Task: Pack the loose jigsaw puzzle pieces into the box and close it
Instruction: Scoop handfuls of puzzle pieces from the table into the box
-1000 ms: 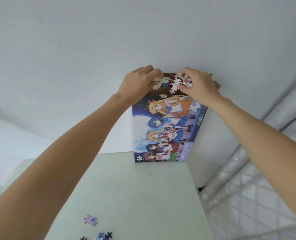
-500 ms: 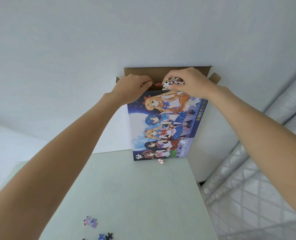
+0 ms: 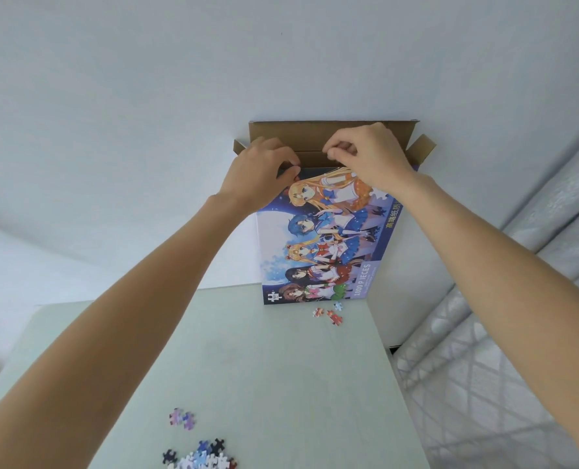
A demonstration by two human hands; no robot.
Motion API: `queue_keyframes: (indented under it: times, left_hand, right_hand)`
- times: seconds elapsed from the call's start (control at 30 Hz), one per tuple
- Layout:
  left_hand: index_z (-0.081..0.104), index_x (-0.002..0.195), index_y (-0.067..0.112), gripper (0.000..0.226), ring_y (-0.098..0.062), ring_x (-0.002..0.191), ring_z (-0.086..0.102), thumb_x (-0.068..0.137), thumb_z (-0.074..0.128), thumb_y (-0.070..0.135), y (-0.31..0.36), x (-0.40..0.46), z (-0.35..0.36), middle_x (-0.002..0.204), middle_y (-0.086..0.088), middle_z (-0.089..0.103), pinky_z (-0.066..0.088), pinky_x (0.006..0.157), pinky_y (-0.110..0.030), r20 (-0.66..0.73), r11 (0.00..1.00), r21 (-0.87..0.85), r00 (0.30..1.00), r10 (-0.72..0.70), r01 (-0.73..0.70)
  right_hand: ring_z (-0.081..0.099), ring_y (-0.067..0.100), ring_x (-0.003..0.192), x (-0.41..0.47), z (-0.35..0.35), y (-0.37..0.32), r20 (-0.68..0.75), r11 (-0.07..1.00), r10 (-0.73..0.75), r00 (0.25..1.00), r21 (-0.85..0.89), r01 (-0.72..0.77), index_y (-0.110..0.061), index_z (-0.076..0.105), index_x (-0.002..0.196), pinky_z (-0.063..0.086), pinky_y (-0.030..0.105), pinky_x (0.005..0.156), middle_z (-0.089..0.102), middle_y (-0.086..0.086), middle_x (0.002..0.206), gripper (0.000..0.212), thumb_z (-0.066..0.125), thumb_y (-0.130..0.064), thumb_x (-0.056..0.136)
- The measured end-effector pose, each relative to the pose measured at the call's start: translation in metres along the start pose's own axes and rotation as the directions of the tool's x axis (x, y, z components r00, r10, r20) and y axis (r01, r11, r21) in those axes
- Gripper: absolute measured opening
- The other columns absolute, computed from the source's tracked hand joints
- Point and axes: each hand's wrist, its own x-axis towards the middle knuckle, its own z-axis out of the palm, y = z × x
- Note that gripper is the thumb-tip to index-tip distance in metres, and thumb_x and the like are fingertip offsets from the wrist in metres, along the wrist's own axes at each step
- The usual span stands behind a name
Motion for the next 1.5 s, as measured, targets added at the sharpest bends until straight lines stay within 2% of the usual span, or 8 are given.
queue_keyframes:
  times: [0.2,0.37,0.53,0.77,0.97,1.1,1.2,1.5]
  left_hand:
    - [0.068,0.096,0.018,0.019,-0.018,0.085,0.058,0.09,0.051,0.023,0.012,-0.079,0.011,0.091,0.003,0.068,0.046,0.066,-0.028,-0.279,0.991,-0.131,0.96,-0.007,-0.03]
    - [0.063,0.106,0.026,0.019,-0.016,0.095,0.057,0.089,0.054,0.024,0.0,-0.178,0.077,0.096,0.012,0.067,0.051,0.075,-0.033,0.089,0.94,-0.225,0.966,-0.243,0.257]
    - [0.048,0.129,0.029,0.041,-0.019,0.122,0.044,0.089,0.054,0.034,-0.017,-0.252,0.135,0.127,0.006,0.055,0.039,0.097,-0.033,0.529,0.877,-0.008,0.746,-0.404,0.481]
    - [0.038,0.139,0.026,0.054,-0.017,0.135,0.029,0.089,0.054,0.039,-0.031,-0.329,0.152,0.147,0.006,0.035,0.03,0.109,-0.035,0.622,0.85,0.08,0.64,-0.451,0.521]
    - [0.027,0.145,0.026,0.058,-0.014,0.143,0.014,0.093,0.045,0.046,-0.031,-0.364,0.145,0.155,0.008,0.018,0.018,0.116,-0.033,0.665,0.889,0.061,0.645,-0.375,0.454]
    - [0.017,0.148,0.026,0.071,-0.008,0.144,0.003,0.088,0.017,0.064,-0.022,-0.393,0.127,0.155,0.011,0.007,-0.001,0.117,-0.029,0.691,0.893,0.116,0.61,-0.387,0.435]
    - [0.011,0.148,0.026,0.079,-0.004,0.142,-0.005,0.083,0.001,0.068,-0.015,-0.429,0.106,0.154,0.012,0.001,-0.006,0.116,-0.028,0.71,0.879,0.123,0.578,-0.402,0.461]
    - [0.022,0.146,0.024,0.069,-0.009,0.14,0.023,0.088,0.02,0.06,0.026,-0.506,0.024,0.153,0.008,0.023,0.019,0.114,-0.03,0.786,0.753,-0.009,0.47,-0.401,0.658]
  right_hand:
    - [0.065,0.009,0.072,-0.097,0.031,-0.022,-0.222,0.989,-0.09,0.971,0.091,0.113,-0.014,0.07,0.097,0.051,0.024,0.062,0.072,-0.004,0.088,0.021,0.051,-0.022,0.093]
    - [0.066,0.018,0.084,-0.201,0.131,0.009,0.135,0.971,0.194,0.972,0.115,-0.21,-0.018,0.069,0.095,0.049,0.027,0.067,0.07,-0.005,0.095,0.014,0.056,-0.018,0.089]
    - [0.047,0.025,0.122,-0.249,0.209,0.054,0.39,0.89,0.416,0.822,0.012,-0.456,-0.016,0.059,0.122,0.036,0.029,0.098,0.052,0.007,0.132,0.033,0.056,-0.018,0.09]
    - [0.0,0.033,0.143,-0.246,0.273,0.056,0.483,0.824,0.549,0.682,-0.177,-0.538,-0.02,0.024,0.147,0.001,0.043,0.115,0.005,0.022,0.154,0.057,0.041,-0.04,0.096]
    - [0.007,0.029,0.145,-0.262,0.3,-0.024,0.589,0.976,0.141,0.796,0.051,-0.211,-0.016,0.029,0.145,0.004,0.046,0.117,0.012,0.016,0.155,0.071,0.014,-0.054,0.087]
    - [-0.008,0.02,0.144,-0.303,0.3,-0.104,0.686,0.979,-0.153,0.711,0.202,0.015,-0.017,0.018,0.148,-0.009,0.035,0.116,-0.001,0.009,0.157,0.066,0.013,-0.052,0.092]
    - [-0.015,0.017,0.143,-0.344,0.288,-0.161,0.693,0.972,-0.17,0.701,0.234,0.005,-0.019,0.012,0.149,-0.012,0.033,0.116,-0.008,0.006,0.156,0.063,0.014,-0.053,0.096]
    - [-0.012,0.01,0.143,-0.421,0.239,-0.265,0.803,0.946,-0.113,0.585,0.268,-0.185,-0.021,0.01,0.15,-0.008,0.028,0.115,-0.005,-0.004,0.157,0.065,0.027,-0.052,0.095]
